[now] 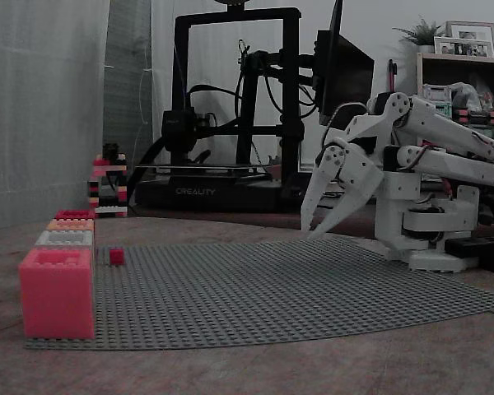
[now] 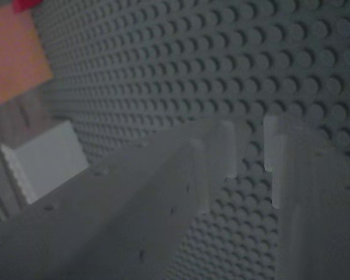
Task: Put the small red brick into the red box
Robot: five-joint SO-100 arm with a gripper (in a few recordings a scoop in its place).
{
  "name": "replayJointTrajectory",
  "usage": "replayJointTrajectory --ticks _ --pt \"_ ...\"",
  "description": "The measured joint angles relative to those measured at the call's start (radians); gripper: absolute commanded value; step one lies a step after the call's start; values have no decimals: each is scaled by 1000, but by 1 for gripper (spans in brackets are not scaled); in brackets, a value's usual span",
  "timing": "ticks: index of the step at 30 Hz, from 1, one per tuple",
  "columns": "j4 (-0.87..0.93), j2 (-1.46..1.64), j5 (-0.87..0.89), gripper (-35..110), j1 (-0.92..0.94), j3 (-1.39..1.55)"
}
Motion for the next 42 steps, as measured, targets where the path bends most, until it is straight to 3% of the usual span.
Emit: replayJointTrajectory --ticks 15,19,27,36,42 --pt "-2 0 -3 0 0 0" --pt "-61 -123 -63 0 0 -2" --pt "-426 -629 -479 0 0 -255" --pt "-904 -1173 -1154 0 49 -514" --pt "-1262 -1473 -1419 1 78 -566"
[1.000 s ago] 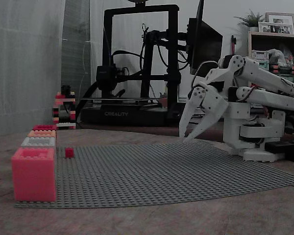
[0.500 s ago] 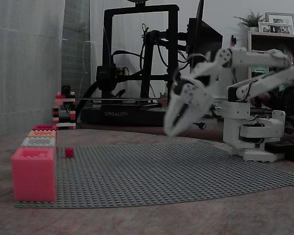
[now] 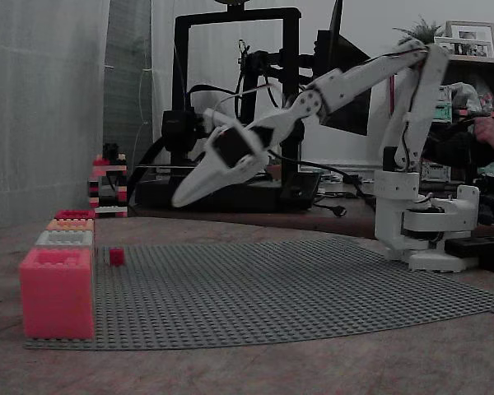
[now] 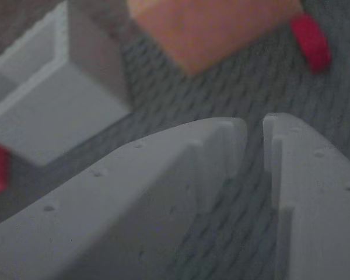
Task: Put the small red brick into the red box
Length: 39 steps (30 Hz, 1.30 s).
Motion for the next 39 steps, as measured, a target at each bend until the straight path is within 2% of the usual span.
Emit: replayJointTrajectory --ticks 4,21,31,39 --pt "-121 -158 -97 4 23 -57" --pt "-253 -344 -166 15 72 -124" --pt "-397 -466 -202 15 74 -126" --pt "-443 -554 -192 15 74 -144"
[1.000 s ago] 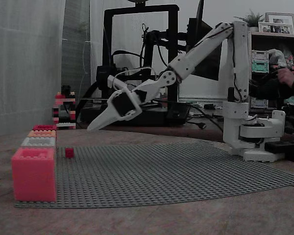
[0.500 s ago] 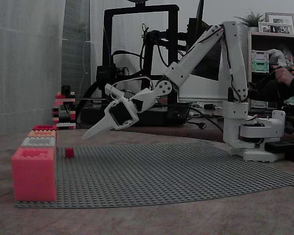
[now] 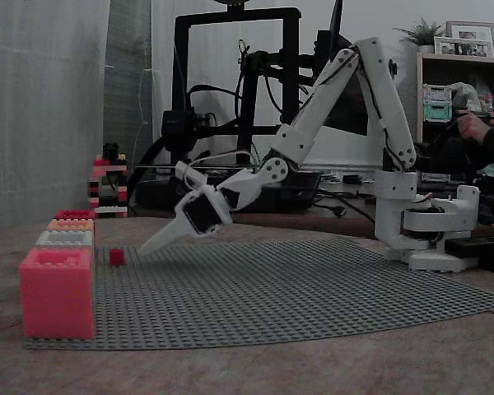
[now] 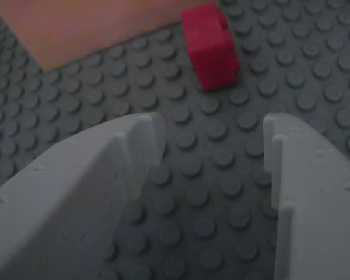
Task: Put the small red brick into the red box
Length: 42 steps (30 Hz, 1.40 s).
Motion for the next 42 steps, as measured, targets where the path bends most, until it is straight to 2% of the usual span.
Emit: replayJointTrajectory --ticks 28,42 --pt "-72 -186 57 14 -9 -201" --pt "-74 -229 87 1 -12 -250"
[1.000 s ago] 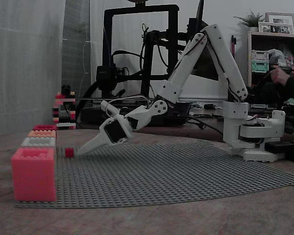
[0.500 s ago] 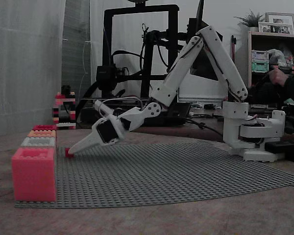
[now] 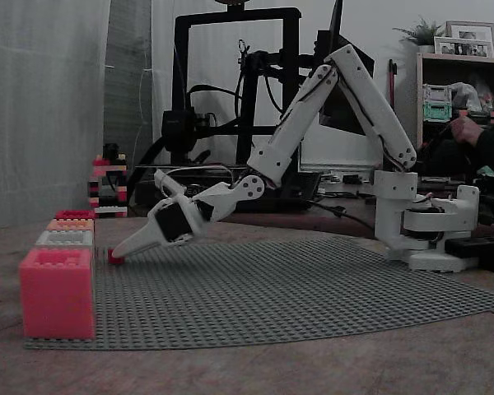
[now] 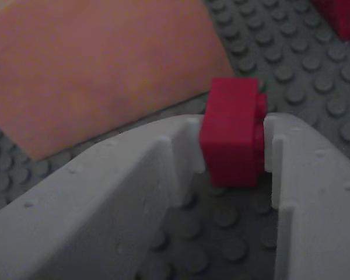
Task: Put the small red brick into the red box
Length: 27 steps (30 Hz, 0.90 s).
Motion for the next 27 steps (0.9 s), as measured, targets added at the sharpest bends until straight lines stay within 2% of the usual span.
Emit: replayJointTrajectory --ticks 10,20,27 --pt "48 23 52 0 -12 -2" --pt "462 328 238 0 -12 0" --pt "807 425 597 0 -9 -124"
